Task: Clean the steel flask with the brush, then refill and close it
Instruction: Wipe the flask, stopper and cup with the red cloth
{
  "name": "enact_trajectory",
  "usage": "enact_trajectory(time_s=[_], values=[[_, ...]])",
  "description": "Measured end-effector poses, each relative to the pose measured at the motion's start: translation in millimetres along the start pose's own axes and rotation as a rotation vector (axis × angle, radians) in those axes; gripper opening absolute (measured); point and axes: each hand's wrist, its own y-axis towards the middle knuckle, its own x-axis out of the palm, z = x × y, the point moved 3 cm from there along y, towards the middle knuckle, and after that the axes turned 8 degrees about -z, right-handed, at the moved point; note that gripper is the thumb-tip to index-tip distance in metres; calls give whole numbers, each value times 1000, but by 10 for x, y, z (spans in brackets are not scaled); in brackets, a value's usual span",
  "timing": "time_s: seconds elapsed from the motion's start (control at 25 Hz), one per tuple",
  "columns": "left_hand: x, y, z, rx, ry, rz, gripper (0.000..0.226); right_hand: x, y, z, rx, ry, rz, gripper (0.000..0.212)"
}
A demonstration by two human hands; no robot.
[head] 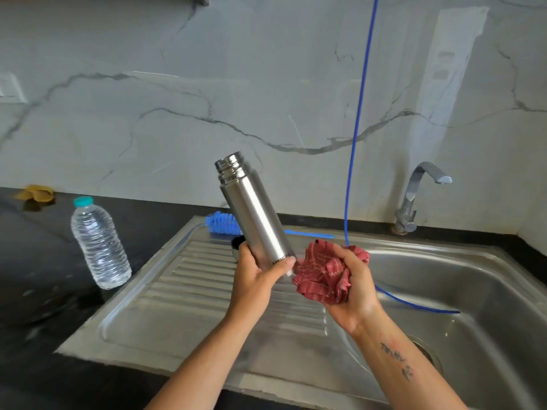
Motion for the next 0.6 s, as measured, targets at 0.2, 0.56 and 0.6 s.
enact_trajectory(time_s=[0.2, 0.56, 0.6], values=[[-716, -274, 103, -78, 365, 108, 71, -37, 50, 177, 22, -112, 85, 26], [-1464, -608, 91, -248, 672, 218, 71, -138, 49, 301, 110, -231, 179, 25], [-1494, -626, 71, -256, 676, 231, 71, -158, 55, 288, 101, -227, 180, 23]])
